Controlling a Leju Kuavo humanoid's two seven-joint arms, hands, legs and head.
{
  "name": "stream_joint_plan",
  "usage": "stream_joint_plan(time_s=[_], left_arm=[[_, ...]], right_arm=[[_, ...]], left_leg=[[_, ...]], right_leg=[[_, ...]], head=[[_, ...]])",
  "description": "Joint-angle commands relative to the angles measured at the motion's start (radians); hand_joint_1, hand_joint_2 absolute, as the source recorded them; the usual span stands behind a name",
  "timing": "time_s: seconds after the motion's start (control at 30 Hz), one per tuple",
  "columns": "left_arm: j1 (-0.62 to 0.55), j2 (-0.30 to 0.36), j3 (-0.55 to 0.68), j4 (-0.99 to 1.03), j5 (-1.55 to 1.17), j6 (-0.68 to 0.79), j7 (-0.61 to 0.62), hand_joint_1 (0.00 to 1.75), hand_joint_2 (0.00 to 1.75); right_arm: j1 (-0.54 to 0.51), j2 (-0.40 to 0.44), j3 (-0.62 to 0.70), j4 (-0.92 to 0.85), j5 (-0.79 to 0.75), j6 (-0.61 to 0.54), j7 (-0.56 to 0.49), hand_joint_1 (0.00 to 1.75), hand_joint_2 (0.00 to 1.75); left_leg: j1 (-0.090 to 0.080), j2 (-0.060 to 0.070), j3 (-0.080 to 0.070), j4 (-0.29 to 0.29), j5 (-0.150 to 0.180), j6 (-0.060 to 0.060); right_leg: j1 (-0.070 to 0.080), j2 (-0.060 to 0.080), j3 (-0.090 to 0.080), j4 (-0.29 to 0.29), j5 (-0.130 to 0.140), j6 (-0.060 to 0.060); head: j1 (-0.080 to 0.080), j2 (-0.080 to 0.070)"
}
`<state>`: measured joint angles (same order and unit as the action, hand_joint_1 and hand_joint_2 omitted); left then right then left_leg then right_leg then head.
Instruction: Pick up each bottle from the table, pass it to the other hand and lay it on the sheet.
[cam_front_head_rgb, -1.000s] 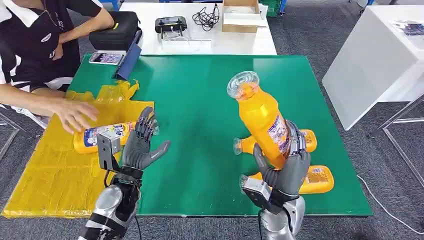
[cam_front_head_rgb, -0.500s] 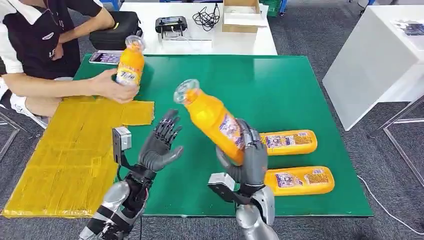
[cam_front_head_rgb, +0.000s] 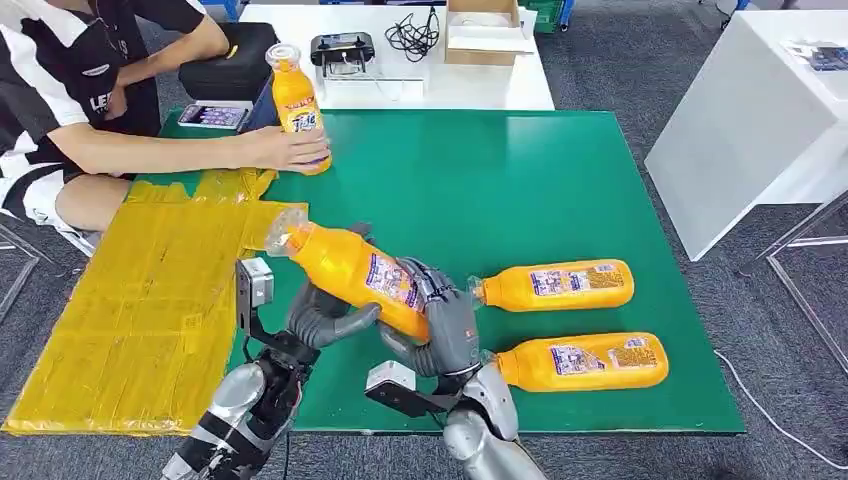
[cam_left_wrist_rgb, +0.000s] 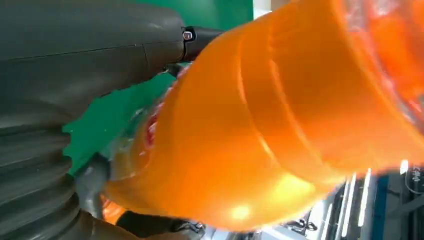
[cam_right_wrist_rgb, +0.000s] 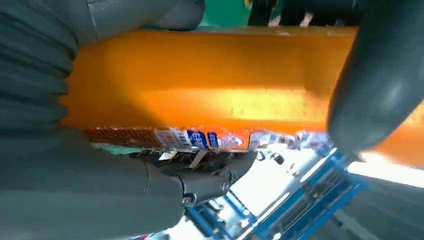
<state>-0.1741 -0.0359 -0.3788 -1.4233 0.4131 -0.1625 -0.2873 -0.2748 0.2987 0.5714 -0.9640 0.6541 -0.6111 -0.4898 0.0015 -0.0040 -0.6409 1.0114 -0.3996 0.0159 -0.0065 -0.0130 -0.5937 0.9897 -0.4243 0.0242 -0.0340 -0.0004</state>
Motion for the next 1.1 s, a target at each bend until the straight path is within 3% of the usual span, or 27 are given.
stream_joint_plan(time_s=[0.03,0.07,0.1,0.13,0.47,0.5,0.53,0.57,0.6,0.67,0.77,0.9,0.97,1.03,1.1], left_arm=[[-0.05,-0.014,-0.015,0.063,0.004,0.004,-0.002,0.0,1.75],[-0.05,-0.014,-0.015,0.065,0.003,0.004,-0.002,0.0,1.75],[-0.047,-0.019,-0.008,0.064,0.004,0.015,-0.007,1.5,1.75],[-0.044,-0.02,-0.006,0.061,0.004,0.02,-0.009,1.75,1.75],[-0.039,-0.024,0.019,0.04,-0.059,0.112,-0.054,1.75,1.75],[-0.04,-0.025,0.02,0.039,-0.079,0.131,-0.06,1.75,1.75],[-0.043,-0.024,0.022,0.037,-0.098,0.149,-0.067,1.75,1.75],[-0.046,-0.02,0.025,0.038,-0.127,0.175,-0.073,1.75,1.75],[-0.06,-0.003,0.014,0.041,-0.285,0.309,-0.102,1.75,1.75],[-0.065,0.003,0.026,0.039,-0.284,0.308,-0.102,1.75,1.75],[-0.068,0.028,0.041,0.007,-0.481,0.435,-0.126,1.75,1.75],[-0.07,0.063,0.074,-0.022,-0.767,0.557,-0.07,1.75,1.75],[-0.089,0.082,0.085,-0.006,-1.085,0.683,0.025,1.75,1.75],[-0.113,0.093,0.101,0.023,-1.35,0.718,0.132,1.75,1.75],[-0.121,0.09,0.113,0.032,-1.351,0.715,0.13,1.75,1.75]], right_arm=[[-0.073,-0.03,0.182,0.149,0.06,-0.013,0.022,1.75,1.75],[-0.07,-0.029,0.185,0.151,0.06,-0.017,0.023,1.75,1.75],[-0.069,-0.033,0.196,0.149,0.052,-0.018,0.023,1.75,1.75],[-0.065,-0.037,0.202,0.141,0.047,-0.022,0.019,1.75,1.75],[-0.034,-0.072,0.2,0.049,-0.01,-0.036,0.023,1.75,1.75],[-0.026,-0.076,0.195,0.031,-0.018,-0.045,0.022,1.19,1.75],[-0.018,-0.082,0.191,0.009,-0.025,-0.051,0.018,0.21,1.75],[-0.01,-0.087,0.186,-0.011,-0.029,-0.059,0.017,0.0,1.75],[0.016,-0.099,0.168,-0.067,-0.054,-0.072,0.007,0.0,1.75],[0.033,-0.122,0.165,-0.12,-0.055,-0.063,0.012,0.0,1.75],[0.087,-0.155,0.121,-0.232,-0.058,-0.067,0.019,0.0,1.75],[0.167,-0.171,0.037,-0.396,-0.09,-0.028,0.017,0.0,1.75],[0.209,-0.172,-0.015,-0.489,-0.098,-0.029,0.006,0.0,1.75],[0.232,-0.177,-0.045,-0.552,-0.095,-0.015,0.009,0.0,1.75],[0.238,-0.18,-0.054,-0.573,-0.092,0.001,0.016,0.0,1.75]], left_leg=[[0.0,-0.001,0.007,-0.001,-0.002,-0.001],[0.0,-0.001,0.005,-0.001,-0.001,-0.001],[0.0,-0.001,0.006,-0.001,-0.002,-0.001],[0.001,0.0,0.008,-0.002,-0.002,-0.001],[0.0,-0.003,0.004,-0.001,-0.001,-0.001],[0.001,-0.003,0.005,-0.001,-0.001,-0.001],[0.0,-0.002,0.003,-0.001,-0.001,-0.001],[0.0,-0.003,0.004,-0.001,-0.001,-0.001],[0.001,-0.002,0.005,-0.001,-0.001,-0.001],[0.0,-0.003,0.003,-0.001,-0.001,-0.001],[0.001,-0.001,0.003,0.0,-0.002,-0.001],[0.001,-0.004,0.003,0.0,-0.001,-0.001],[0.0,-0.002,0.003,0.0,-0.001,-0.001],[0.0,-0.002,0.001,0.0,-0.001,-0.001],[0.0,-0.003,0.002,0.0,-0.001,-0.001]], right_leg=[[0.0,0.0,0.007,-0.002,-0.002,-0.001],[0.0,0.0,0.005,-0.001,-0.001,0.0],[0.0,0.0,0.007,-0.002,-0.002,0.0],[0.001,0.001,0.009,-0.003,-0.002,-0.001],[0.0,-0.002,0.005,-0.002,-0.001,0.0],[0.001,-0.003,0.006,-0.002,-0.002,-0.001],[0.0,-0.001,0.004,-0.001,-0.001,0.0],[0.0,-0.002,0.005,-0.001,-0.002,-0.001],[0.001,-0.002,0.006,-0.002,-0.002,-0.001],[0.0,-0.002,0.004,-0.001,-0.001,0.0],[0.001,-0.001,0.004,-0.001,-0.002,-0.001],[0.0,-0.003,0.005,-0.001,-0.002,0.0],[0.0,-0.001,0.003,0.0,-0.002,0.0],[0.0,-0.001,0.002,0.0,-0.002,0.0],[0.0,-0.002,0.003,0.0,-0.002,-0.001]], head=[[0.0,0.0],[0.0,0.0],[0.0,0.0],[0.0,0.0],[0.0,0.0],[0.0,0.0],[0.0,0.0],[0.0,0.0],[0.0,0.0],[0.0,0.0],[0.0,0.0],[0.0,0.0],[0.0,0.0],[0.0,0.0],[0.0,0.0]])
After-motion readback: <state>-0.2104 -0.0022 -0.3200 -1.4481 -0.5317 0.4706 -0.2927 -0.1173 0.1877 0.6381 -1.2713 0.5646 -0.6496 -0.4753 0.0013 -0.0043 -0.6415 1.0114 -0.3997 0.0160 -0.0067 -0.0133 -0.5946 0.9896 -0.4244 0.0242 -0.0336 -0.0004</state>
